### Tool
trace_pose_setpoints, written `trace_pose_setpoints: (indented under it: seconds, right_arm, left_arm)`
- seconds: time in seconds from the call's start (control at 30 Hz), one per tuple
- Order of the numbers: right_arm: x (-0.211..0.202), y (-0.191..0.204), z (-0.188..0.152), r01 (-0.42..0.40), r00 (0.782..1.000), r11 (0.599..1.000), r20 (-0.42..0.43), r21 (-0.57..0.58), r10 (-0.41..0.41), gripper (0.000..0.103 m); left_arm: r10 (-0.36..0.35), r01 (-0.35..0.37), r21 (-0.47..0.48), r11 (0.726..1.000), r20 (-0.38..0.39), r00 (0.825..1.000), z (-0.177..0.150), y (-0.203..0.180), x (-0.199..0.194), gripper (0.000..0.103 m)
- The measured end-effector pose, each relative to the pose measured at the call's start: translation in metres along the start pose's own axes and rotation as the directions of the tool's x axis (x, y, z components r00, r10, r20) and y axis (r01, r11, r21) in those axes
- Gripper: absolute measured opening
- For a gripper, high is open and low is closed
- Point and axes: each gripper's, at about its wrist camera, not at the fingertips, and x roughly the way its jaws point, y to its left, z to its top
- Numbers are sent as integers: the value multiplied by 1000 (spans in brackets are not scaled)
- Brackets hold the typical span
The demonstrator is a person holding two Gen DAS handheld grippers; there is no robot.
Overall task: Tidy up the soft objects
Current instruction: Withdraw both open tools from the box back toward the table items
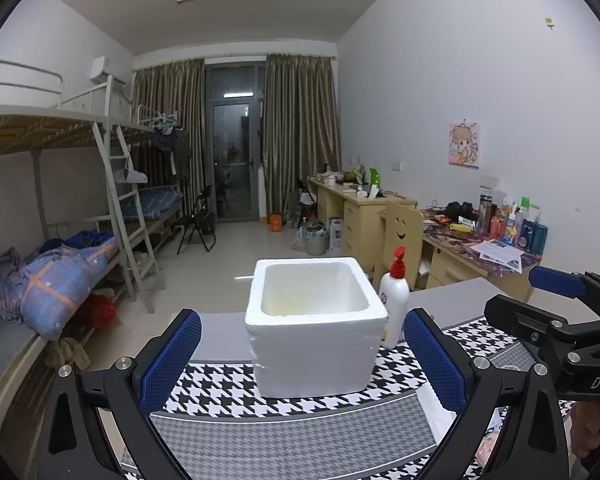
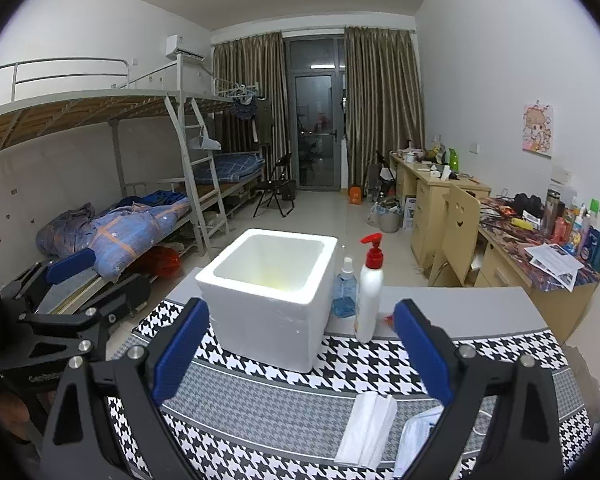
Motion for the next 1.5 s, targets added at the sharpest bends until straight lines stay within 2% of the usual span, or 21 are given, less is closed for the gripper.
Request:
trace_pose_setpoints:
  seconds: [0.37,0.57,1.2,1.5]
  right_arm:
    - [-14,-15,-21,43,999,999,17,12,-43,96]
    - [-22,-27,-31,62,998,998,16,29,-62,96]
    - [-44,-62,-57,180,983,982,33,60,-182,96]
    - [-49,-83,-69,188,982,977,14,99,-190,96]
  left_arm:
    - [-45,45,-8,999,2,999,-14,-19,-9,102]
    - [-31,31,10,999,19,999,-20,-32,-9,102]
    - [-108,108,-7,994,13,994,-38,-70,-10,102]
    - [-123,123,-11,992,6,992,-48,-76,-8,102]
